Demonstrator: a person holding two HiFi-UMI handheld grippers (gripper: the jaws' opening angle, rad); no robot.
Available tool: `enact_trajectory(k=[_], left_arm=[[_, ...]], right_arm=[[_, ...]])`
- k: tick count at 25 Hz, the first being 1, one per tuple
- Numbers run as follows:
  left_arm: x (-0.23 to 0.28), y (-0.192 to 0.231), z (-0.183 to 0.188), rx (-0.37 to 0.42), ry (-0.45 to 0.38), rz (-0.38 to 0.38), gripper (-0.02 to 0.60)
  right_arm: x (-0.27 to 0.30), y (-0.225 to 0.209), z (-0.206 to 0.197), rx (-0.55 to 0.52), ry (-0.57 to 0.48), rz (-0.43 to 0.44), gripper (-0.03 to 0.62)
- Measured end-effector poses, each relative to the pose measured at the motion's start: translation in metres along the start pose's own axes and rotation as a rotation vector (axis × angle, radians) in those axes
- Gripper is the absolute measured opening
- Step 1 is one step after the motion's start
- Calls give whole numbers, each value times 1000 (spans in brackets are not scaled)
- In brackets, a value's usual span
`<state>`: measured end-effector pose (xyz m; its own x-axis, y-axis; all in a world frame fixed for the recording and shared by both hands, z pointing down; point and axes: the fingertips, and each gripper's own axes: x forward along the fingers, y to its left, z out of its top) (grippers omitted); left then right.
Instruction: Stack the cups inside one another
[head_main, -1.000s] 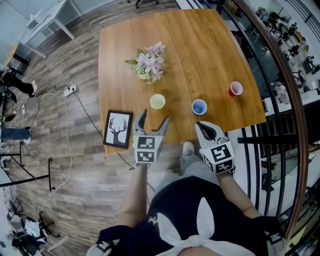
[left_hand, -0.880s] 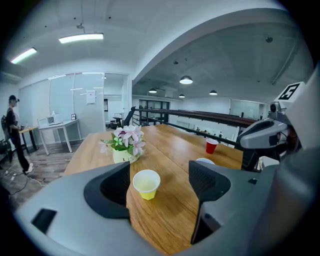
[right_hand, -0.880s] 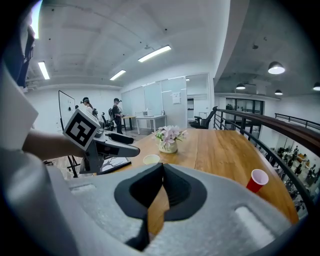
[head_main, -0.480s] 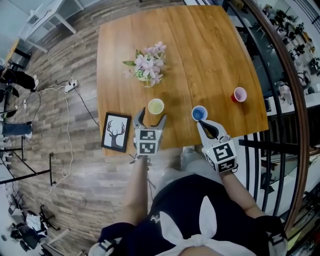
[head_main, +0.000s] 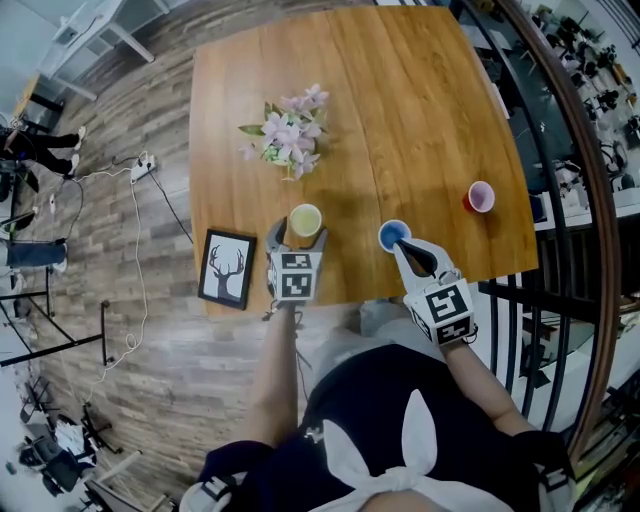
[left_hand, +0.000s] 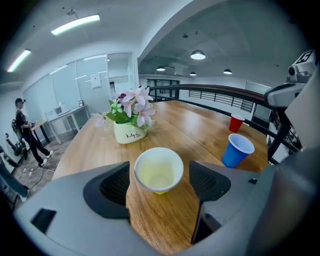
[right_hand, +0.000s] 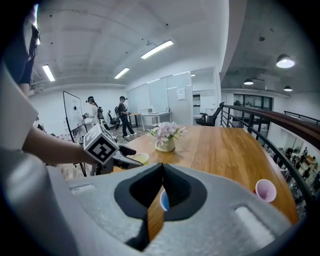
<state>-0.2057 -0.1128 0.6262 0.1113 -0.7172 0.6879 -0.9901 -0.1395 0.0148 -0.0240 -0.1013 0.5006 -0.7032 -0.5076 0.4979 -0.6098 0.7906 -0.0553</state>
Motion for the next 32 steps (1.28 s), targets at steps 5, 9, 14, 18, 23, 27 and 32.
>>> enact_trajectory(k=[5, 9, 14, 18, 23, 27, 32], left_arm=[[7, 2, 5, 4, -5, 17, 365], [14, 3, -3, -16, 14, 24, 364], [11, 2, 0, -38, 15, 23, 347], [10, 0, 0, -39, 11, 25, 347], [5, -3, 7, -33, 0, 31, 345], [-4, -9, 20, -27, -30, 26, 345], [-26, -11, 38, -25, -83, 36, 345]], right_arm=[[6, -6, -3, -2, 7, 20, -2], [8, -9, -5, -3, 10, 30, -2], [8, -13, -7, -3, 9, 38, -2], [7, -15, -9, -6, 8, 40, -2], [3, -19, -10, -7, 0, 39, -2], [-2, -24, -10, -5, -10, 31, -2], [-9, -25, -10, -13, -26, 22, -2]])
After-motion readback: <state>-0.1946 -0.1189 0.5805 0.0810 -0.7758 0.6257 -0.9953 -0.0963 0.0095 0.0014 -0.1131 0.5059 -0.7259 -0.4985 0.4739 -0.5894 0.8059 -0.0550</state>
